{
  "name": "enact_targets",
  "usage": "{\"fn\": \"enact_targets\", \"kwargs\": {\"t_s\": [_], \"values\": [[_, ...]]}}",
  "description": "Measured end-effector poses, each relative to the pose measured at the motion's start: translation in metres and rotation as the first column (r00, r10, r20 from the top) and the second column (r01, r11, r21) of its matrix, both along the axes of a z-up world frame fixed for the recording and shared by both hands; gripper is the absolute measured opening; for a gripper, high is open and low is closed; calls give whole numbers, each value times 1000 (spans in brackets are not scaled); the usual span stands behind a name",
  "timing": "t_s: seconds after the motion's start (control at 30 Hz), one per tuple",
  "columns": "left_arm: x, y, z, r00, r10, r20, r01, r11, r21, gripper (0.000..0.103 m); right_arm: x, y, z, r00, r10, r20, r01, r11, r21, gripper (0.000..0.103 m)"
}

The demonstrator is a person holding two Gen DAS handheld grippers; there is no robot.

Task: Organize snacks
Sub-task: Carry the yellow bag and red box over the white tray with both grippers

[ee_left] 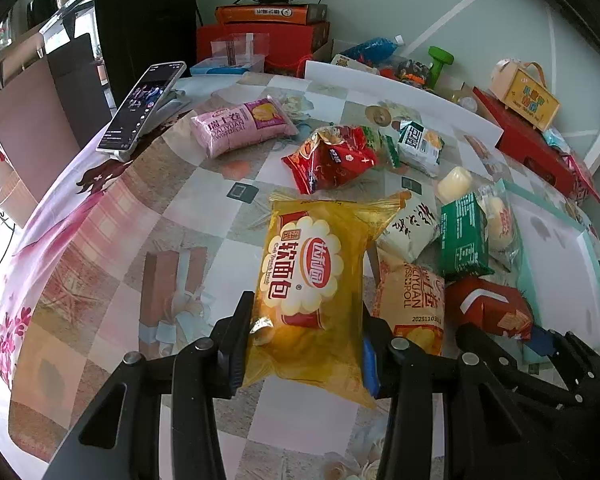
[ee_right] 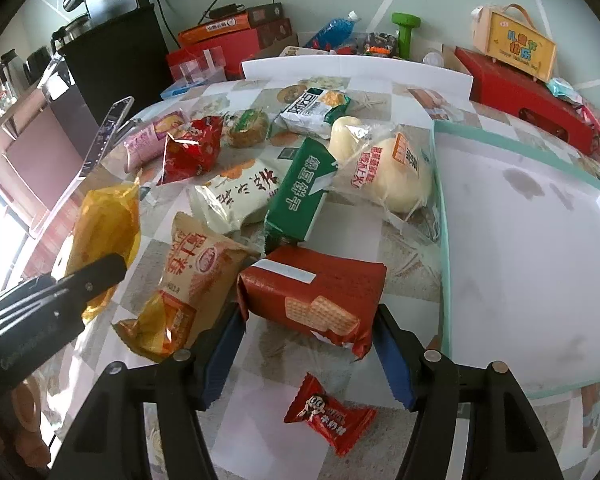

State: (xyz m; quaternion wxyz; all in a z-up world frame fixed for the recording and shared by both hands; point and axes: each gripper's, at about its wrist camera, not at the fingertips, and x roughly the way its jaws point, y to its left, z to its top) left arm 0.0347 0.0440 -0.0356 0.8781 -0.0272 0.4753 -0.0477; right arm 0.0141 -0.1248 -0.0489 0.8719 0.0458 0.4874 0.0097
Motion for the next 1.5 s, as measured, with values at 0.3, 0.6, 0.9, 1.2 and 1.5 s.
{"fn": "enact_targets", "kwargs": {"t_s": [0.3,0.6,0.9,1.2,1.5], "values": [[3,4,-6,1000,6,-20,-7,1000,-15,46,8,-4,-6,1000,-21,0,21,998,53,77],[4,9,-12,999,15,-38,-16,1000,-27,46,11,0,-8,1000,-27,0,27,999,39,67],[0,9,1,1000,18,-12,-18,1000,-22,46,0,-3,14,998,-8,60,5,999,52,65],[-8,-9,31,999,-17,40,18,1000,-17,46,-17,-41,55,969,-109,222,90,992,94,65],[-8,-72,62,984,-152,95,155,987,-28,46,-35,-118,67,896,-357,264,363,931,25,65]]}}
